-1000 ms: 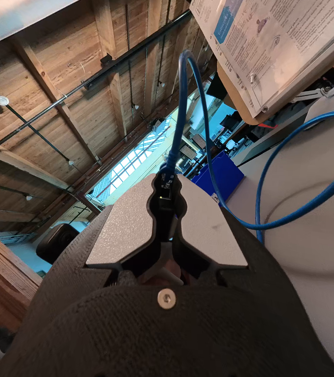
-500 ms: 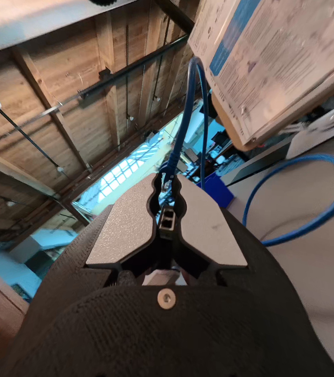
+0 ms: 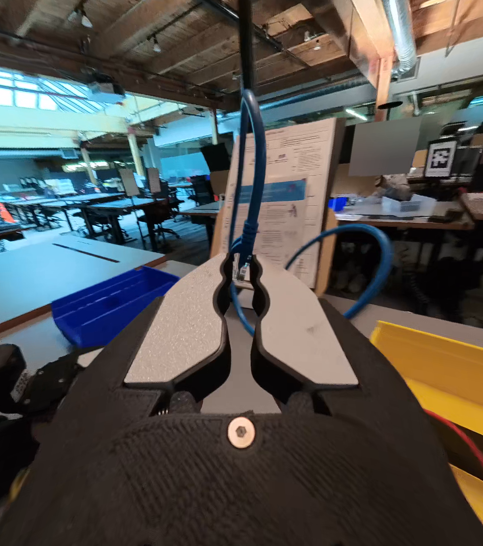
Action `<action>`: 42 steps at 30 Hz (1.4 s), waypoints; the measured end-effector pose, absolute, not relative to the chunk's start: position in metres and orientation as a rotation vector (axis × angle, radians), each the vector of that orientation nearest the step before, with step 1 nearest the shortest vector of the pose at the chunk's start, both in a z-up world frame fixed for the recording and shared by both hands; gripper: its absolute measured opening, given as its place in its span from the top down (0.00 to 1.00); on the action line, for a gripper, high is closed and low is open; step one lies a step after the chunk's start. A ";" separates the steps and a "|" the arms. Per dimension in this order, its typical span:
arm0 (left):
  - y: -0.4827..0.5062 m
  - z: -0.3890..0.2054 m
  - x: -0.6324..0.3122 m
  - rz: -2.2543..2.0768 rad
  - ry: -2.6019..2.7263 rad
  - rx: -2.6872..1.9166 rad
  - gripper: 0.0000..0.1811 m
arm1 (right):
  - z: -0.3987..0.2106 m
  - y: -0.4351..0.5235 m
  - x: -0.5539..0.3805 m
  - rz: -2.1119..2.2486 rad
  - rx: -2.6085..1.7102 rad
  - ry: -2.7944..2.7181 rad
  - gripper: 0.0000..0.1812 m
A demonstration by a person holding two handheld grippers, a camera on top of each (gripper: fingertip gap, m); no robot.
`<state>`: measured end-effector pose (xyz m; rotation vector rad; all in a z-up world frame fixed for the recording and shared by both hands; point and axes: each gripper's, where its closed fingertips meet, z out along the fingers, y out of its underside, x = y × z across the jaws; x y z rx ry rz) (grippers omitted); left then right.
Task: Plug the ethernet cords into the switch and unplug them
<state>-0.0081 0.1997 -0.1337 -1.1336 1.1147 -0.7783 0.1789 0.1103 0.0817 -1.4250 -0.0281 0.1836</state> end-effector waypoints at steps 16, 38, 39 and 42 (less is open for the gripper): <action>0.197 -0.144 -0.004 -0.827 1.158 -1.151 0.66 | -0.076 0.099 0.351 -0.090 -2.030 0.067 0.94; 0.160 -0.155 -0.005 -1.051 1.518 -1.074 0.66 | -0.085 0.104 0.130 0.276 -2.017 -0.798 0.50; 0.154 -0.156 -0.009 -1.099 1.572 -1.050 0.66 | -0.090 0.104 0.096 0.288 -1.960 -0.917 0.52; 0.140 -0.153 -0.026 -1.225 1.693 -0.968 0.66 | -0.106 0.110 0.012 0.306 -1.778 -1.108 0.55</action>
